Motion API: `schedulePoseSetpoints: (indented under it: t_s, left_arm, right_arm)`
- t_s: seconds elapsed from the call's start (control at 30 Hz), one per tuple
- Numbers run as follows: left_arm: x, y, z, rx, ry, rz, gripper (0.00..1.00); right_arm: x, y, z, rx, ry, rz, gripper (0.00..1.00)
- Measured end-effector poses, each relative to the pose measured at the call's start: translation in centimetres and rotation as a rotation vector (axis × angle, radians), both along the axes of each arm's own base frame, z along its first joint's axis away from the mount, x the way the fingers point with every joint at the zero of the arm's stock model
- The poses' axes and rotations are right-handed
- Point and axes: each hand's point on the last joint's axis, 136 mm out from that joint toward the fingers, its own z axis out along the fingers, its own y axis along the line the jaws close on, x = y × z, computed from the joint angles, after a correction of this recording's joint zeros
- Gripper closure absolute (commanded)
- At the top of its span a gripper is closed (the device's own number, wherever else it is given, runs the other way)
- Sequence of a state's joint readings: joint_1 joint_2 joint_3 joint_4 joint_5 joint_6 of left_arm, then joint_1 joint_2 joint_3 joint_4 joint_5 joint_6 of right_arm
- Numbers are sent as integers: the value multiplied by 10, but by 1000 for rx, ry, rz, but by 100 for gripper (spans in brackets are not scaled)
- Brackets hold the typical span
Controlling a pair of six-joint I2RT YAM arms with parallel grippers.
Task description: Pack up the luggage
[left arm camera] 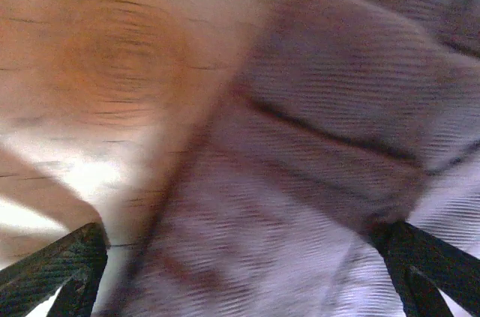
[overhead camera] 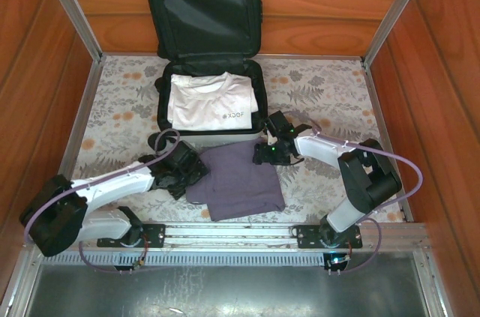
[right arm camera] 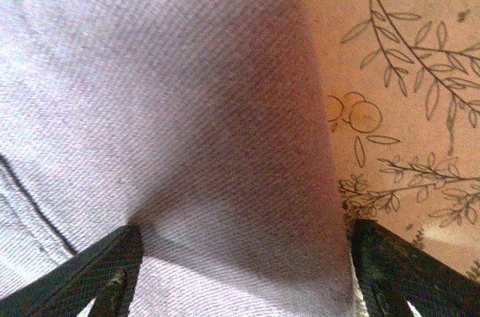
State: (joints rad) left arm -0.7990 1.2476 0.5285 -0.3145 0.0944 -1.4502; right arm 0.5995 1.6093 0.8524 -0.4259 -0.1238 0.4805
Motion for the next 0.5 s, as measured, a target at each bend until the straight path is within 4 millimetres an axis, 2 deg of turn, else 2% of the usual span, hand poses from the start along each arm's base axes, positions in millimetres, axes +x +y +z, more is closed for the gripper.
schedulePoseSetpoints:
  t_s: [0.13, 0.2, 0.23, 0.3, 0.33, 0.4, 0.43, 0.47, 0.5]
  left_arm:
    - [8, -33, -1, -58, -11, 18, 12]
    - [8, -47, -2, -76, -15, 25, 21]
    - [8, -56, -3, -87, -15, 30, 27]
    - [6, -69, -6, -100, -11, 35, 53]
    - [4, -74, -8, -107, -5, 43, 64]
    - [3, -80, -12, -118, -2, 53, 80]
    - [5, -83, -11, -129, -7, 60, 92]
    - [6, -84, -11, -138, -10, 69, 100]
    - [6, -85, -10, -142, -12, 71, 100]
  right_arm:
    - [2, 5, 0, 37, -20, -2, 29]
    - [3, 7, 0, 51, -33, -16, 32]
    - [3, 8, -1, 59, -41, -19, 34]
    - [3, 12, -1, 73, -58, -28, 40]
    - [3, 15, -3, 75, -64, -27, 48]
    - [2, 23, -6, 78, -68, -30, 65]
    - [1, 24, -7, 71, -71, -34, 71]
    - [1, 26, -7, 64, -73, -40, 79]
    - [2, 27, -7, 58, -77, -46, 86]
